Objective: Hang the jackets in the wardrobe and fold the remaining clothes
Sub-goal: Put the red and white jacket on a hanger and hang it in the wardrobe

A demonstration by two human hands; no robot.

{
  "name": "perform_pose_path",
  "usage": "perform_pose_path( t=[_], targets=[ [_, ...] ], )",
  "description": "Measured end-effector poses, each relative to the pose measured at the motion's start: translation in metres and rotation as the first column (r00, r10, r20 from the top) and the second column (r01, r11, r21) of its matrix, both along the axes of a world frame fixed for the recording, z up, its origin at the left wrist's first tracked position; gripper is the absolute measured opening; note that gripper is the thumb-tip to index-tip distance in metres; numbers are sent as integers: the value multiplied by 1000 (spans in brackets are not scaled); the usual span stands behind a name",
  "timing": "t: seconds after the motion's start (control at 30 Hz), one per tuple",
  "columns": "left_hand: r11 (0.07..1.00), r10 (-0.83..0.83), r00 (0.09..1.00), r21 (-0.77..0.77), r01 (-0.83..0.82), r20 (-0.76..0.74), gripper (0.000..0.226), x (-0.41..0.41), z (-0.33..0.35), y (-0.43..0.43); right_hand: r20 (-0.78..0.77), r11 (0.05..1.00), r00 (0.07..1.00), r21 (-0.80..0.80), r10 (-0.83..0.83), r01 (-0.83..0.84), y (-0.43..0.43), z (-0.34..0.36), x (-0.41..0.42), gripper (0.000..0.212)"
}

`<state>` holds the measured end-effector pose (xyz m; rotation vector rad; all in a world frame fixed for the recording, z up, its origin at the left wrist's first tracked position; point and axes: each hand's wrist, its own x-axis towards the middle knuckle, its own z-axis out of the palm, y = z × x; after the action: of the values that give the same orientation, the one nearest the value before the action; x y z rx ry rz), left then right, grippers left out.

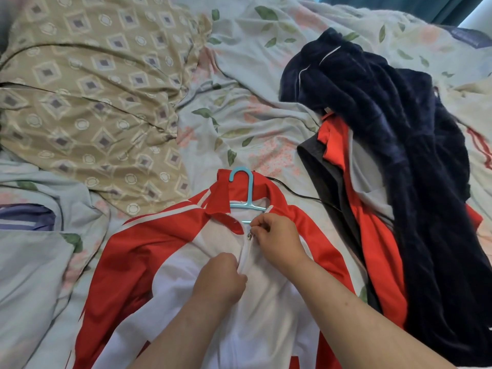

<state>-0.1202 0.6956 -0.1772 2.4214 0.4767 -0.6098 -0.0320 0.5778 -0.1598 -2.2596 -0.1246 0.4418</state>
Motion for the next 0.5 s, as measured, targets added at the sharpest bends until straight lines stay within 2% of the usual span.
perform_pose_path(
  t=[0.17, 0.27, 0.5],
  targets=[
    [997, -73, 992, -14, 72, -104, 39, -6, 2, 3, 25, 1000, 1000, -13, -16, 17, 2, 3, 11, 23],
    [995, -100, 982, -21, 98, -161, 35, -13, 7, -1, 37, 999, 999, -34, 5, -3, 7, 4, 14, 25],
    [992, -118, 960, -70, 103, -254, 24, -27, 15, -13, 82, 999, 997, -43, 4, 0, 12, 3, 20, 17]
  ],
)
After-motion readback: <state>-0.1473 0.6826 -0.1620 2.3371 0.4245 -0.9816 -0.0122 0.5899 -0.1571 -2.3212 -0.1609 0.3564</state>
